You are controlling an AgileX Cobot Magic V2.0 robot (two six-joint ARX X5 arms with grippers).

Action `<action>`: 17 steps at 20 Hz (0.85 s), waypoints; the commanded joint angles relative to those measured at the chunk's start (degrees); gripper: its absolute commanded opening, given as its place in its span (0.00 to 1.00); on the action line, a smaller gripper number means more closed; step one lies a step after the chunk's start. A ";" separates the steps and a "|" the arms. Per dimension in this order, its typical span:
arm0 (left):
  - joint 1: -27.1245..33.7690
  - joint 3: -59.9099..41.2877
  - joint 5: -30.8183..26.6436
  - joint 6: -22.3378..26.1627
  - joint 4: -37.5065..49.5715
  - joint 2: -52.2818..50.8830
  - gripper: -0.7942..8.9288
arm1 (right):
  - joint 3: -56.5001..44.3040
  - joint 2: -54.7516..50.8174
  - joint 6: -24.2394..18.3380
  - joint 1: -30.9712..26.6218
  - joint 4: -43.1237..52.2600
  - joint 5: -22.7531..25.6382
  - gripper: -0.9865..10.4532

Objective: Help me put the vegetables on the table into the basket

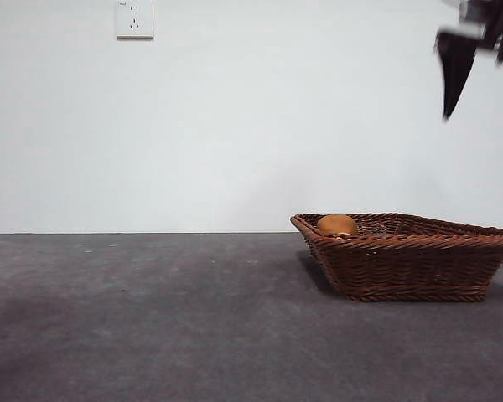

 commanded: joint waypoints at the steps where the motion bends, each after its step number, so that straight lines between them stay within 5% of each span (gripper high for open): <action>1: -0.15 -0.13 -1.27 1.62 0.33 -0.15 0.53 | -0.20 -8.24 0.79 1.92 -2.27 3.28 0.50; 3: -0.15 -0.13 -2.45 3.10 0.33 0.07 0.53 | -0.20 -15.72 0.94 4.07 -5.46 5.11 0.49; 5: -0.15 -0.13 -2.75 5.01 0.33 0.07 0.52 | -0.20 -22.91 1.57 6.38 -9.18 5.25 0.38; 8: -0.15 -0.13 -3.89 5.18 0.35 0.07 0.23 | -0.20 -33.22 1.88 9.38 -14.21 5.25 0.08; 10: -0.15 -0.13 -6.12 4.87 0.35 0.07 0.07 | -0.20 -38.60 2.12 10.08 -17.11 5.22 0.08; 17: -0.15 -0.13 -10.08 2.71 0.35 0.07 0.07 | -0.28 -51.47 3.19 10.08 -19.08 3.28 0.08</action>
